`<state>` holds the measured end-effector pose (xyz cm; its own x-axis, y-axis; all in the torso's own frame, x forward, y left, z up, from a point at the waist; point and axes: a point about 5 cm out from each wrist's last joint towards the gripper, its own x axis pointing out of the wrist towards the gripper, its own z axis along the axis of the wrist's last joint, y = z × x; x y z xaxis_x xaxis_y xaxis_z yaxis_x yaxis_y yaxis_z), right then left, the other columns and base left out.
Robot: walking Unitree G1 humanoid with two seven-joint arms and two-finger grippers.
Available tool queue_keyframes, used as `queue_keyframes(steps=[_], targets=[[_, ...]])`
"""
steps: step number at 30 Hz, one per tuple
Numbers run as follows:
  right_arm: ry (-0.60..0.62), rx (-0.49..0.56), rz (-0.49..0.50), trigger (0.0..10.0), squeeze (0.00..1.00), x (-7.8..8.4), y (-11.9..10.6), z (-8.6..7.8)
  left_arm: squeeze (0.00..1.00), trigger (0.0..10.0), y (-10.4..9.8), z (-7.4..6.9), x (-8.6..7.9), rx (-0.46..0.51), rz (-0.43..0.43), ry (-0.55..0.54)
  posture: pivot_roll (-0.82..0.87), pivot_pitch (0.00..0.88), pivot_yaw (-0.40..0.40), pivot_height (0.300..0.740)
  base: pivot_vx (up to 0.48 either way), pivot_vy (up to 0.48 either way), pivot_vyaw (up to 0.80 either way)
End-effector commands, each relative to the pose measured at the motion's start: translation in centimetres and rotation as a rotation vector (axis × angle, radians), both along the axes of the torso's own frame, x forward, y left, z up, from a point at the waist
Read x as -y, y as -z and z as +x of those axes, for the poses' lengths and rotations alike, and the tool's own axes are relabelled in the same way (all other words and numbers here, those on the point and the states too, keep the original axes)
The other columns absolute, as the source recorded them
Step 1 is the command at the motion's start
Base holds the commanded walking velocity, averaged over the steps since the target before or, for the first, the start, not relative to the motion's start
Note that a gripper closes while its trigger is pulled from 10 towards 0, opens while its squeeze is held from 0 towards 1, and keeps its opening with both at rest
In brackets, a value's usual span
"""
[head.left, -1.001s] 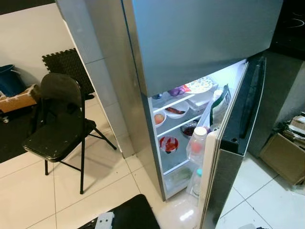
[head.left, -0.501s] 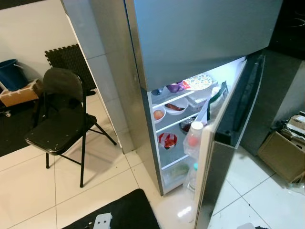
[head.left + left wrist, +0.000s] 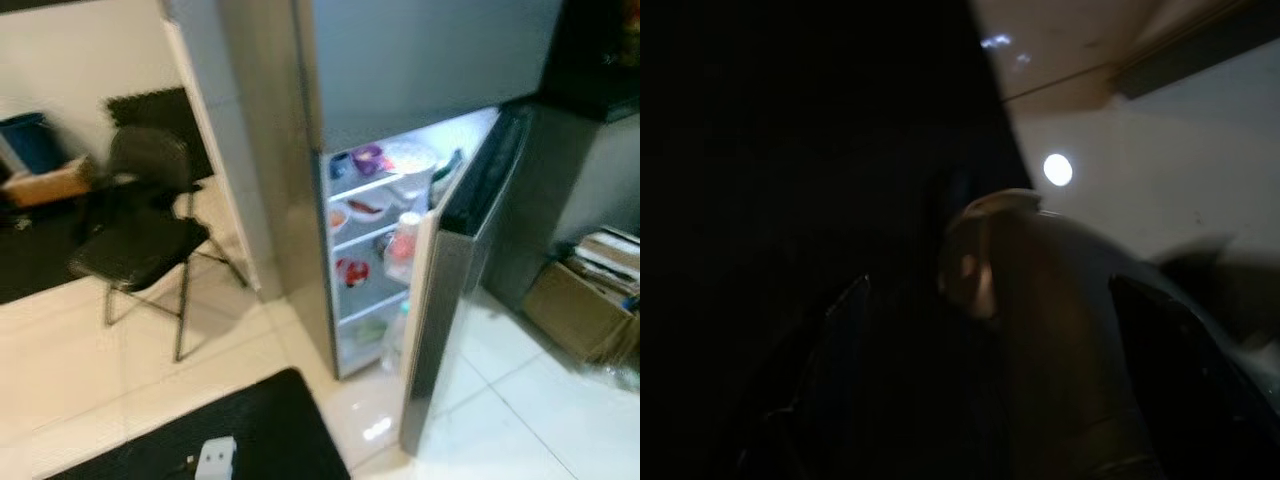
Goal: Restocking fridge
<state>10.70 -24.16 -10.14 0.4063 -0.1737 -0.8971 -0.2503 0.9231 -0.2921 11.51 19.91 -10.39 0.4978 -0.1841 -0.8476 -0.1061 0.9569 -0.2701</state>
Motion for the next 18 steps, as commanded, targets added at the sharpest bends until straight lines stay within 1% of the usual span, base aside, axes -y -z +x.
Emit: queue_keyframes(steps=[1,6,10,13,17,18], targets=[[-0.007,-0.001,0.007,10.0,0.0,-0.31,0.11,-0.16,0.0,10.0,-0.22,0.82,0.07,0.013,-0.003,0.011,-0.05,0.0,0.046,0.74,0.0,0.0,0.0],[-0.008,-0.005,0.008,10.0,0.0,-0.31,0.13,-0.26,0.0,10.0,-0.25,0.84,0.06,0.017,-0.008,0.017,-0.05,0.0,0.042,0.74,0.0,0.0,0.0],[-0.009,-0.008,0.011,10.0,0.0,-0.39,0.18,-0.35,0.0,10.0,-0.36,0.8,-0.03,0.038,-0.04,0.01,-0.05,0.0,0.041,0.74,0.0,0.0,0.0],[-0.01,-0.009,0.011,10.0,0.0,-0.38,0.17,-0.35,0.0,10.0,-0.3,0.61,0.05,0.029,-0.057,0.009,-0.05,0.0,0.041,0.74,0.0,0.0,0.0],[-0.012,-0.009,0.013,10.0,0.0,-0.4,0.17,-0.31,0.0,10.0,-0.21,0.41,0.01,0.016,-0.038,0.019,-0.05,0.0,0.042,0.74,0.0,-0.463,0.0],[-0.012,-0.009,0.014,10.0,0.0,-0.4,0.17,-0.32,0.0,10.0,-0.2,0.44,0.01,0.016,-0.038,0.008,-0.06,0.0,0.042,0.74,0.0,0.0,0.0]])
